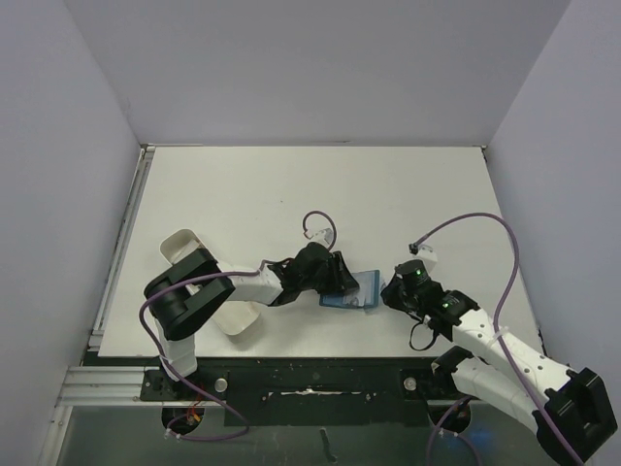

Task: Put the credit cards into the card holder
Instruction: Insert the credit card into the card holder.

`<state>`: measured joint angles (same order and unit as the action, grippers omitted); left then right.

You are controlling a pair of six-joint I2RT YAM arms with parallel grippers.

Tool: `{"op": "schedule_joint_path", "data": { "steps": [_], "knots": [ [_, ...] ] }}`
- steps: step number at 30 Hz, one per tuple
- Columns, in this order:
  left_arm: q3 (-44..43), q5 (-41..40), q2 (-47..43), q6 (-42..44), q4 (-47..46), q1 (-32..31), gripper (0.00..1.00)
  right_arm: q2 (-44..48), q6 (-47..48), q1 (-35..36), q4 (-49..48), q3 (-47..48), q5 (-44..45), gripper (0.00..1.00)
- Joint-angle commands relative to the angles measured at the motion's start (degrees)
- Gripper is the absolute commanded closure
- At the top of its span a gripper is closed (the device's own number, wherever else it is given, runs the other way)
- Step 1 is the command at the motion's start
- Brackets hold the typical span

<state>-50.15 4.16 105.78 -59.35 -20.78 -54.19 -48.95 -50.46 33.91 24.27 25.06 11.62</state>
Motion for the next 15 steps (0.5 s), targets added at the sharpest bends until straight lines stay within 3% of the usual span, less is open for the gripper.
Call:
{"op": "schedule_joint_path", "data": {
  "steps": [1, 7, 15],
  "knots": [
    [-0.44, -3.17, -1.89, 0.33, -0.7, -0.3, 0.6, 0.14, 0.21, 0.63, 5.37, 3.09, 4.75, 1.0],
    [1.05, -6.51, -5.95, 2.9, 2.22, -0.3, 0.55, 3.81, 1.15, 0.61, 13.58, 7.72, 9.06, 1.0],
    [-0.15, -5.52, -6.38, 4.18, 3.29, -0.3, 0.55, 3.35, 1.75, 0.72, 10.77, 7.64, 9.17, 1.0]
  ]
}}
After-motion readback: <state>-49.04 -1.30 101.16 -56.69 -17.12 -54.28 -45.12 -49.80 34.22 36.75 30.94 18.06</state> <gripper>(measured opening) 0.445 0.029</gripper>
